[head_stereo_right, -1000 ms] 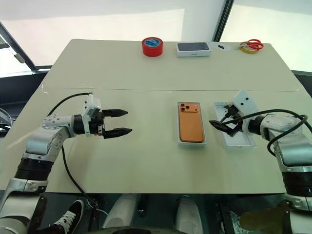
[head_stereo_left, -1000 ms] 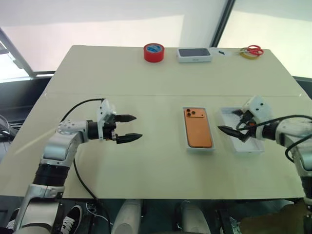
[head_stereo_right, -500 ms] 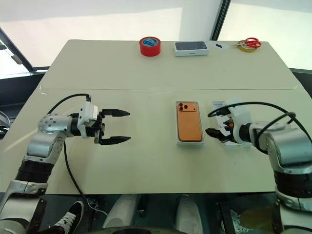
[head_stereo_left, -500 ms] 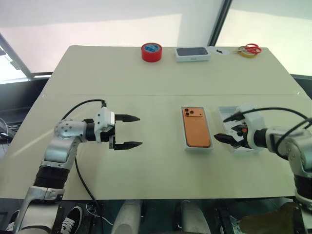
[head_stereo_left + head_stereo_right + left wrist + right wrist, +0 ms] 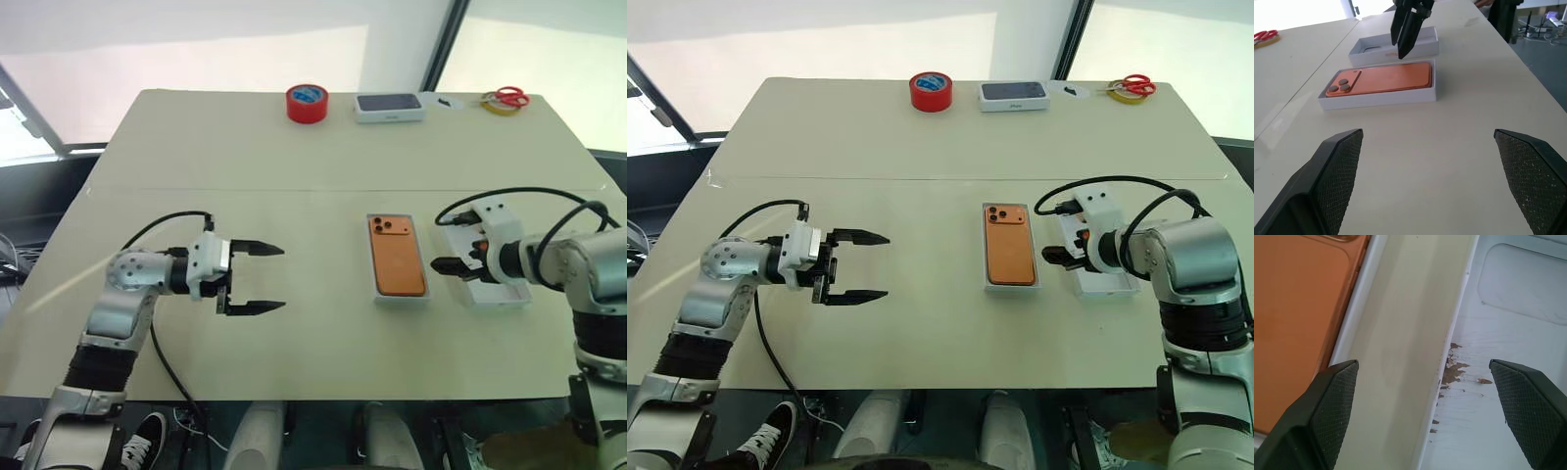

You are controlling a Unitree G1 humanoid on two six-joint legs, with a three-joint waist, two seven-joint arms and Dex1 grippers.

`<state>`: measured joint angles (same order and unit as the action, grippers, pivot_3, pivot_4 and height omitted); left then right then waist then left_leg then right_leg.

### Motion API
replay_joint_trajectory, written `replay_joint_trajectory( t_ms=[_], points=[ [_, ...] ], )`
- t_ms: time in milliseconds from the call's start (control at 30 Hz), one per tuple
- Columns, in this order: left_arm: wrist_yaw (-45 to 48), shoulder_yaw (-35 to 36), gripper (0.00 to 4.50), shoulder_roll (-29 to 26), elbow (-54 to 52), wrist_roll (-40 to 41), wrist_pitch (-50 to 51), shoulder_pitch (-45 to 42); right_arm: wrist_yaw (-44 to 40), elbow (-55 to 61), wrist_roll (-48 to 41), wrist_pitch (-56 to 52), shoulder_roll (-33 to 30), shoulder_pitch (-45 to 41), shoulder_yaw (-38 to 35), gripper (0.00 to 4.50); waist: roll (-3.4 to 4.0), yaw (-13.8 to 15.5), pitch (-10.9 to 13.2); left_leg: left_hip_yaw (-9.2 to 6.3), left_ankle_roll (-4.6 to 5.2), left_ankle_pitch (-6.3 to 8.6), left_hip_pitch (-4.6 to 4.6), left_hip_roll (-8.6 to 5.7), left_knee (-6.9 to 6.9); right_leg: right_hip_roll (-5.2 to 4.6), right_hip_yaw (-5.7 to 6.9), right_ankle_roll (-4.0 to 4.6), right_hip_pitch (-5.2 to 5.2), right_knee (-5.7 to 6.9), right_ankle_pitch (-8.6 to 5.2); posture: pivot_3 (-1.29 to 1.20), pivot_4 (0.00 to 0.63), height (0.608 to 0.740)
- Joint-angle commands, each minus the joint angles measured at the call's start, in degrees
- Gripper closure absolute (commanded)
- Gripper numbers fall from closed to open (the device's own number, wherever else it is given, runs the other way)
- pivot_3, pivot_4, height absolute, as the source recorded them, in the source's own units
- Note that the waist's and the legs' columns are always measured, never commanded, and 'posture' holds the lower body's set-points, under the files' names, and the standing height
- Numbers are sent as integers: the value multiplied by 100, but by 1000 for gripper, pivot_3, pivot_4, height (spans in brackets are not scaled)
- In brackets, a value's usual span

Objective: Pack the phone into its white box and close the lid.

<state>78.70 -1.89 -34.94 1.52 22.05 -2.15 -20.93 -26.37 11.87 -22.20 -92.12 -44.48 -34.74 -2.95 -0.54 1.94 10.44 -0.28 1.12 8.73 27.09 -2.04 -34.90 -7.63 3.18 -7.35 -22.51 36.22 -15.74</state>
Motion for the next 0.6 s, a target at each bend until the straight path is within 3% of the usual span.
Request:
replay_joint_trajectory(
  t_ms=[33,100,200,433,600],
  points=[
    [-110,108,0,-42,-268,123,-49,56,54,-159,-136,-38,23,-217,-8,29,0,-4,0,0,0,0,0,0,-1,0,0,1,4,1,-1,0,150,740],
    [-178,99,0,-30,-328,111,-34,102,105,-211,-131,-38,22,-232,66,29,1,-6,0,0,0,0,0,0,-3,1,0,3,4,1,-2,0,150,740],
    [-292,91,0,-17,-426,111,15,167,167,-239,-67,-38,25,-69,149,885,1,-4,0,0,1,0,2,0,-2,2,2,0,1,1,0,0,150,740],
    [-432,75,0,-12,-482,116,76,231,403,-450,156,77,116,-78,262,4467,1,-1,-1,-1,1,0,-1,0,-6,5,4,3,-5,1,-2,0,150,740],
    [-560,55,0,33,-389,30,41,124,577,-557,255,3,391,-170,85,4467,-2,-44,-3,-1,1,1,-5,1,-8,6,4,3,-1,1,-2,0,150,740]
  ],
)
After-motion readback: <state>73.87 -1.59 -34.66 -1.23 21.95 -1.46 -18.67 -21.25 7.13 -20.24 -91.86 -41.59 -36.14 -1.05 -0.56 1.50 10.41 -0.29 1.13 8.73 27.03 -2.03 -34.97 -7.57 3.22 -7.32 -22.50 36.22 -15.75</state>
